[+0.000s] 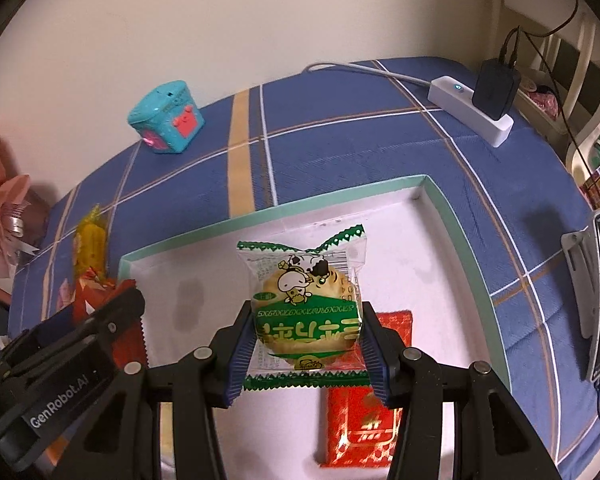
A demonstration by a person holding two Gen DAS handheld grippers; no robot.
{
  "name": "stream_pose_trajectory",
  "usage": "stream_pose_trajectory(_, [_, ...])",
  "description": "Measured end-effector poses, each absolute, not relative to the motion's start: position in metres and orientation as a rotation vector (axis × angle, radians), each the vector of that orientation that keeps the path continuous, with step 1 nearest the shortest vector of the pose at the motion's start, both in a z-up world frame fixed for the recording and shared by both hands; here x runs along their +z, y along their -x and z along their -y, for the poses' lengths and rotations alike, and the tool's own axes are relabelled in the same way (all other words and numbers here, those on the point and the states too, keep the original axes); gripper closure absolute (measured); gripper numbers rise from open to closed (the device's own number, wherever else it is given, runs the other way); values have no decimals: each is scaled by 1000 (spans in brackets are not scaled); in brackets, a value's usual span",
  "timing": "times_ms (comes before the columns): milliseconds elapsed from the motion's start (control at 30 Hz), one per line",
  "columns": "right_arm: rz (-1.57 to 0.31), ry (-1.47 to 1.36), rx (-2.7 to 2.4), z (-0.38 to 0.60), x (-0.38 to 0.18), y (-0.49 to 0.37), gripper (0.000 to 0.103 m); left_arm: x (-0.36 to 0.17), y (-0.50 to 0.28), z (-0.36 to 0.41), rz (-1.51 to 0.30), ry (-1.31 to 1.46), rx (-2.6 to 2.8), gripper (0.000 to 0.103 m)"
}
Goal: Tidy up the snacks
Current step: 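Carry green biscuit bag with right gripper while left carries red wafer pack to tray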
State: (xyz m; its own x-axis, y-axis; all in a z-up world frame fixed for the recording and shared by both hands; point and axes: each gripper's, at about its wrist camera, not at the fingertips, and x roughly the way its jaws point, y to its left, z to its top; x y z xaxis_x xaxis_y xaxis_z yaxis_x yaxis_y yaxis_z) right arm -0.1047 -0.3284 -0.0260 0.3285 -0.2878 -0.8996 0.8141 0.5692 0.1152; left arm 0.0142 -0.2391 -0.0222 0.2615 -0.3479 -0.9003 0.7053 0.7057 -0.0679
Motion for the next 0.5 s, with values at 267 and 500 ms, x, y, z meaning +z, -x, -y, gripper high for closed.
stream_pose_trajectory(267, [-999,-648,-795,345,-39,101,51,-45,-15,253,-1102,-422,-751,30])
stream_pose_trajectory(500, [-1010,-638,-799,352,-48,94,51,-60,-21,256,-1116,-429,-745,30])
